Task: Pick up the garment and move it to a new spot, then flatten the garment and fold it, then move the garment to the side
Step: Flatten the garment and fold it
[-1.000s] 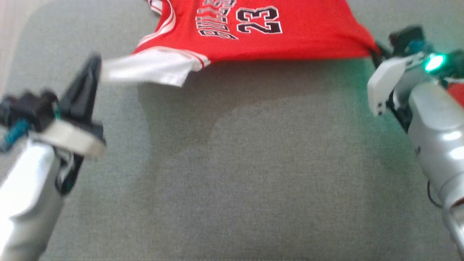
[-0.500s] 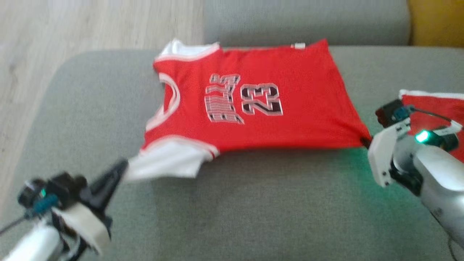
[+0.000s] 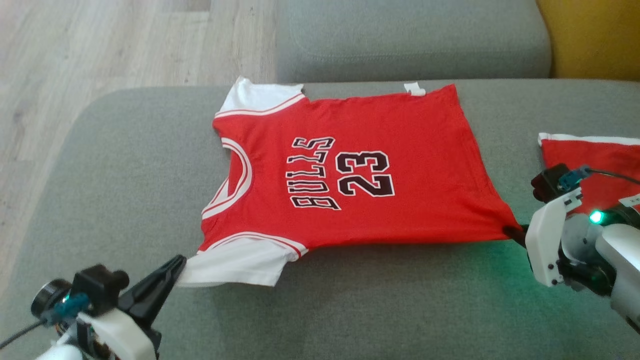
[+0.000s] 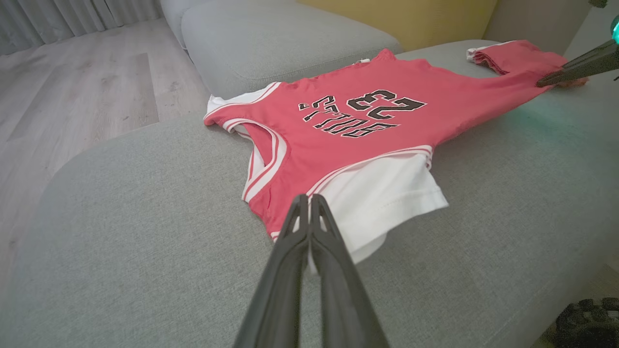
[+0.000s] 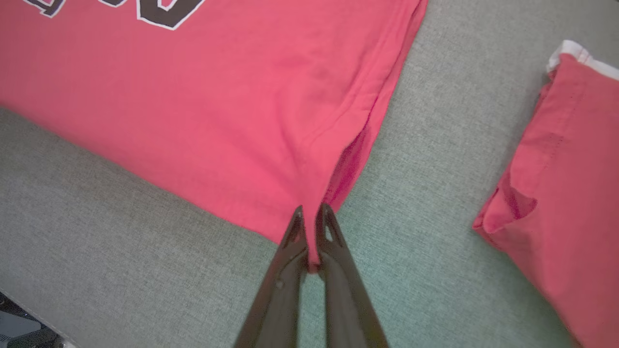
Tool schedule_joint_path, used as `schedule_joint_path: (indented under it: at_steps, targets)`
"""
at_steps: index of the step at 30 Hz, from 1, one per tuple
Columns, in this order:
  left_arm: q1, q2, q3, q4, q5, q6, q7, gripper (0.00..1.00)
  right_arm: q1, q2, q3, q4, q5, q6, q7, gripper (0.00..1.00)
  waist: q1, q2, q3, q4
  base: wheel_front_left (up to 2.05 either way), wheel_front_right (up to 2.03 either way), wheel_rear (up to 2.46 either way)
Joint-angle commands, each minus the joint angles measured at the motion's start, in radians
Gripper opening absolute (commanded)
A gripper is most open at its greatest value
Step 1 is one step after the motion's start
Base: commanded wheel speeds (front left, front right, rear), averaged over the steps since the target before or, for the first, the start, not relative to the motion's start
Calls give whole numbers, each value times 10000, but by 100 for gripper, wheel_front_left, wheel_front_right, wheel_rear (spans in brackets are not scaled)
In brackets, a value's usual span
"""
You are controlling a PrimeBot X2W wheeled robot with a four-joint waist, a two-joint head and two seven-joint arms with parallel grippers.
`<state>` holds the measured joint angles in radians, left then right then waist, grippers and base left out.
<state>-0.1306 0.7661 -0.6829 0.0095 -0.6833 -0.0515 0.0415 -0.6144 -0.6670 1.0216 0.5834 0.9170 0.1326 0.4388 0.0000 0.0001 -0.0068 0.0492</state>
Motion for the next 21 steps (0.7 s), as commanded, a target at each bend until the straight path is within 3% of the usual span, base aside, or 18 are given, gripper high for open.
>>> schedule_joint_path:
  at_steps: [1, 12, 21]
  targets:
    - [-842, 357, 586, -203, -38, 69, -2, 0, -260, -289, -152, -186, 81, -19, -125, 0, 0, -1, 123, -13, 0, 0, 0]
    - [-3151, -103, 673, 905, 92, -344, 556, 0, -1456, 240, -633, 317, -213, -19, -378, 0, 0, -1, 1408, -32, 0, 0, 0]
    - [-5582, -687, 28, 2770, 503, -716, 1037, 0, -2680, 857, -912, 1240, -565, -19, -588, 0, 0, -1, 2435, 15, 0, 0, 0]
